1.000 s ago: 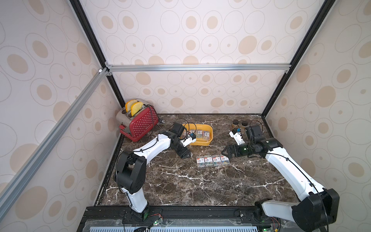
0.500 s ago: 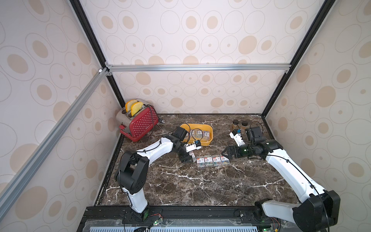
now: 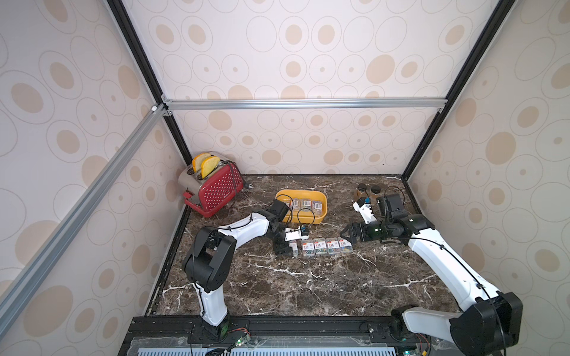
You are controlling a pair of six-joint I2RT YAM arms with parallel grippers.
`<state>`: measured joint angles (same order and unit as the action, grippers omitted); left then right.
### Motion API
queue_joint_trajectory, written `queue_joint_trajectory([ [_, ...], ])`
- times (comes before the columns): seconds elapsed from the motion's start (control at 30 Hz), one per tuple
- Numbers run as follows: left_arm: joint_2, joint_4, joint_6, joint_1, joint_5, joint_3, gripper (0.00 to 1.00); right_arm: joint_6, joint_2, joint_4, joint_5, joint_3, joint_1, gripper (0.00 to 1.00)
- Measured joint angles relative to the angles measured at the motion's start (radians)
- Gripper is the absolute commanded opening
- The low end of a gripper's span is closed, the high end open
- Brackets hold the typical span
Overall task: Take the paper clips out of the storage box
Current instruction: Place the boxed paper clips at the center of the board.
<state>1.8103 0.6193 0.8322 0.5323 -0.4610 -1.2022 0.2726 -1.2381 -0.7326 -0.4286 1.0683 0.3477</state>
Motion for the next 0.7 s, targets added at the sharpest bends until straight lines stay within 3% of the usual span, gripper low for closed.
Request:
queue_joint_trajectory([
  [0.7, 0.107, 0.053, 0.033, 0.054, 0.026, -0.097, 0.45, -0.001, -0.015, 0.012, -0.007, 0.0, 0.001, 0.96],
])
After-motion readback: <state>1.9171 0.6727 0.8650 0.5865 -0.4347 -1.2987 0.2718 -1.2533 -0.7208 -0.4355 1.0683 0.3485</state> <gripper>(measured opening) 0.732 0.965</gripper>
